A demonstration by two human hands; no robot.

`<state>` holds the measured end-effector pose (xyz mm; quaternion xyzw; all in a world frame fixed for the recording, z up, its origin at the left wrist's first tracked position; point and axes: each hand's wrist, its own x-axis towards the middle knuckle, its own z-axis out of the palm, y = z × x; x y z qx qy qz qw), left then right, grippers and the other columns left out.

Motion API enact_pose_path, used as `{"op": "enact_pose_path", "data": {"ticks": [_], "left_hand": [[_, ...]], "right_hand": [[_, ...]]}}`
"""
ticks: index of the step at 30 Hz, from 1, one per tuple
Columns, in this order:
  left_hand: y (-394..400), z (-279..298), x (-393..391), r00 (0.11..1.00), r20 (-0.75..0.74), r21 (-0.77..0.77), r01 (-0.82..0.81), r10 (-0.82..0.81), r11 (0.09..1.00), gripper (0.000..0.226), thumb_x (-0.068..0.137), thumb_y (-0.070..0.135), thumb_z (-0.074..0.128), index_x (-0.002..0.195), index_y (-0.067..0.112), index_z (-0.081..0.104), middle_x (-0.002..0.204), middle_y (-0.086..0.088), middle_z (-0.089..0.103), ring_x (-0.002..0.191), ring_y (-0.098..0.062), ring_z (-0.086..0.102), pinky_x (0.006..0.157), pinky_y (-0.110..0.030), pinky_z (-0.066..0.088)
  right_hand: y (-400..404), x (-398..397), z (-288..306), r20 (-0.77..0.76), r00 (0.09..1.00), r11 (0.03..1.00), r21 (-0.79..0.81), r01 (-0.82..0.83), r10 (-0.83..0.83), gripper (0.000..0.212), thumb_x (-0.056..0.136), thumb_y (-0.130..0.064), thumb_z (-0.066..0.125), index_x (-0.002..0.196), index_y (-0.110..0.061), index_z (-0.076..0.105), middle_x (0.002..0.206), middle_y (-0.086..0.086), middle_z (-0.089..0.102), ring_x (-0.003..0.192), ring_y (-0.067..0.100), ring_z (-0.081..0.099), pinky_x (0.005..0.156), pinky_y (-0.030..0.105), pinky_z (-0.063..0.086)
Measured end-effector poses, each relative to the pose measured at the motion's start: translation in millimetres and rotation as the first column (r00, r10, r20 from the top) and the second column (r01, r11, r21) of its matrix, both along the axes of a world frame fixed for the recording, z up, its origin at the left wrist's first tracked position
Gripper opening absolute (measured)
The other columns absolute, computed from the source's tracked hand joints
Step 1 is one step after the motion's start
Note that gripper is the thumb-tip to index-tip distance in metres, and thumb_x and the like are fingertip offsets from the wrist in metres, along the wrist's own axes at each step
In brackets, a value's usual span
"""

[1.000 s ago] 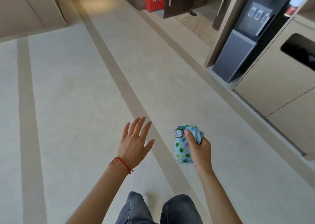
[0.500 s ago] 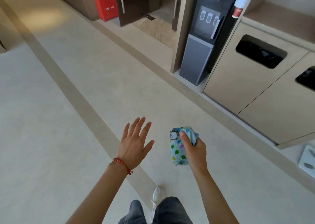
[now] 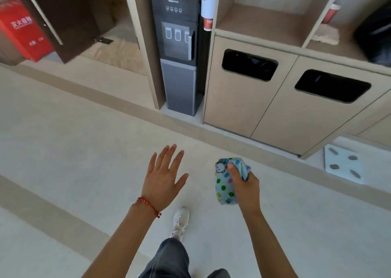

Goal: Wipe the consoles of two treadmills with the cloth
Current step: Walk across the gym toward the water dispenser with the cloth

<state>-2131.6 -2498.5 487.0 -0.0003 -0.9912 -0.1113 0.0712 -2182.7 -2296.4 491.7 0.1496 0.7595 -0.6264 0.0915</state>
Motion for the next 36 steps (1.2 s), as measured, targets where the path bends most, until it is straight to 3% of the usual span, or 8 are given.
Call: {"op": "enact_pose_path", "data": {"ticks": [11,15,18,22,26,31,36], "left_hand": [[-41.6,10.1,-214.8,0.970,-0.003,-0.030,0.245,-0.245,0.969,0.067,0.098,0.051,0.013,0.129,0.005,0.052,0.132,-0.020,0.052,0.120,-0.037,0.051,0.096,-0.058,0.035],[-42.9,7.2,-270.7,0.958,0.001,-0.010,0.287,-0.287,0.958,0.061,0.098,0.052,0.014,0.132,0.010,0.042,0.135,-0.018,0.050,0.124,-0.035,0.047,0.099,-0.054,0.030],[-38.4,0.0,-315.6,0.951,0.022,-0.002,0.309,-0.308,0.951,0.063,0.098,0.053,0.015,0.131,0.010,0.046,0.134,-0.018,0.051,0.123,-0.035,0.048,0.099,-0.054,0.030],[-23.4,-3.7,-377.6,0.946,0.022,0.023,0.322,-0.322,0.947,0.066,0.098,0.052,0.014,0.129,0.007,0.050,0.133,-0.019,0.051,0.122,-0.037,0.049,0.097,-0.055,0.033],[-3.4,-3.8,-447.5,0.946,0.004,0.020,0.324,-0.324,0.946,0.063,0.098,0.051,0.014,0.132,0.008,0.045,0.133,-0.020,0.051,0.122,-0.037,0.049,0.097,-0.057,0.033],[18.6,2.1,-524.9,0.953,-0.001,0.024,0.303,-0.303,0.953,0.065,0.098,0.051,0.013,0.133,0.007,0.046,0.137,-0.018,0.047,0.126,-0.034,0.043,0.100,-0.054,0.033],[32.0,10.8,-592.4,0.956,-0.066,0.039,0.289,-0.286,0.957,0.056,0.094,0.046,0.030,0.134,0.009,0.041,0.138,-0.018,0.046,0.129,-0.030,0.034,0.101,-0.055,0.033]], "right_hand": [[-39.5,-150.2,7.1,0.011,0.968,0.968,-0.010,0.250,-0.250,0.010,0.085,-0.031,0.061,0.082,-0.022,0.057,0.080,0.000,0.063,0.077,0.017,0.061,0.064,0.028,0.049],[-39.7,-197.7,9.6,0.011,0.953,0.953,-0.015,0.302,-0.302,0.014,0.085,-0.030,0.061,0.086,-0.017,0.058,0.082,0.002,0.063,0.078,0.019,0.062,0.066,0.028,0.048],[-34.6,-238.6,11.1,0.008,0.942,0.942,-0.016,0.336,-0.335,0.013,0.085,-0.029,0.062,0.084,-0.017,0.058,0.079,0.000,0.062,0.075,0.017,0.061,0.065,0.028,0.049],[-20.3,-298.8,10.3,-0.015,0.938,0.938,-0.013,0.347,-0.347,0.013,0.084,-0.029,0.062,0.074,-0.023,0.057,0.075,-0.002,0.063,0.075,0.017,0.062,0.067,0.030,0.051],[-1.0,-369.6,10.4,-0.050,0.937,0.938,-0.051,0.343,-0.345,0.014,0.085,-0.028,0.063,0.075,-0.018,0.059,0.074,-0.001,0.064,0.072,0.012,0.063,0.058,0.024,0.050],[23.4,-456.2,18.3,-0.075,0.952,0.954,-0.049,0.295,-0.298,0.013,0.085,-0.028,0.062,0.081,-0.017,0.060,0.078,0.002,0.065,0.073,0.012,0.064,0.059,0.024,0.053],[39.3,-533.3,32.9,-0.101,0.955,0.960,-0.049,0.276,-0.280,0.010,0.086,-0.027,0.060,0.078,-0.021,0.058,0.076,-0.002,0.065,0.070,0.008,0.063,0.054,0.018,0.053]]}}
